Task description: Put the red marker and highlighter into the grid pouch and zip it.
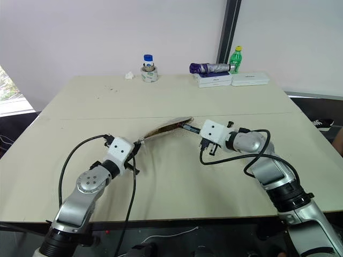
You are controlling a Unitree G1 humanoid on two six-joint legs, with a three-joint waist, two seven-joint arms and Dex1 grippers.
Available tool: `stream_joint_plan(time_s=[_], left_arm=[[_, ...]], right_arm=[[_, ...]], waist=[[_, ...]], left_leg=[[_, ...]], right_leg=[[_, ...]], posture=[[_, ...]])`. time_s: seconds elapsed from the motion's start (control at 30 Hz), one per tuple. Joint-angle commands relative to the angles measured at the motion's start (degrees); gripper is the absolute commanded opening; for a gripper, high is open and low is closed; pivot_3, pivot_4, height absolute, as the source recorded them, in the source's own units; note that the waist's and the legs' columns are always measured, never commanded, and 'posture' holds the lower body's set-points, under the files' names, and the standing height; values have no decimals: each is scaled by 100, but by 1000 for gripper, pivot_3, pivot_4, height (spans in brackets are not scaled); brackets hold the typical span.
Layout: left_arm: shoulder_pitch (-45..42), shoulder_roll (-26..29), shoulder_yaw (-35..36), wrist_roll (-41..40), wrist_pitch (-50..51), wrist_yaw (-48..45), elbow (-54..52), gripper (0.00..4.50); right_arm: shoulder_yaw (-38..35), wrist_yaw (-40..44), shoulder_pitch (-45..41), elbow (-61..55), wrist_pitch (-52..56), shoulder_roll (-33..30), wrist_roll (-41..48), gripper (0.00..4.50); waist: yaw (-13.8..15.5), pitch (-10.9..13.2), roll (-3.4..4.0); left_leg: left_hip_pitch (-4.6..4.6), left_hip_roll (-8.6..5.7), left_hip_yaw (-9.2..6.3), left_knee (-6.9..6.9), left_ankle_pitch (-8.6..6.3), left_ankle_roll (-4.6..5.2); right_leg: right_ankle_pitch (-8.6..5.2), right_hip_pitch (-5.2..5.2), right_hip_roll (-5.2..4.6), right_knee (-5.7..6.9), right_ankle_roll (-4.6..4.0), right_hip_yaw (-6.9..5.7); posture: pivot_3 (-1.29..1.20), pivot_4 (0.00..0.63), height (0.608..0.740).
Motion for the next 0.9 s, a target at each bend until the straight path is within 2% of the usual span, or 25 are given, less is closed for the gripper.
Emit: stream_joint_plan(time_s=[0.03,0.37,0.6,0.83,0.9], left_arm=[[-10,149,-124,117,-286,-176,-203,0],[38,465,-228,-118,-538,-848,-189,0],[182,376,-206,-336,-351,-994,-362,0],[201,225,-120,-467,-92,-884,-453,0],[191,177,-113,-496,-40,-858,-475,0]], right_arm=[[192,175,-175,-95,-571,-225,-454,352],[591,473,-546,-56,-1825,-12,-941,352],[510,637,-743,94,-2028,374,-792,352],[85,353,-799,193,-1814,421,-833,3773],[-76,302,-739,174,-1674,396,-789,3773]], waist=[[-2,0,0],[-9,0,0],[-8,0,0],[2,0,0],[6,0,0]], left_leg=[[0,0,0,0,0,0],[0,1,-1,0,0,0],[0,3,-3,1,0,0],[1,3,-5,2,0,0],[1,3,-6,2,0,0]], right_leg=[[0,0,0,-1,0,0],[0,1,0,-1,0,0],[0,1,0,-1,0,0],[0,2,0,-1,0,-1],[0,4,-1,-1,0,-1]], posture=[[0,150,737],[0,150,737],[0,150,737],[0,150,737],[0,150,737]])
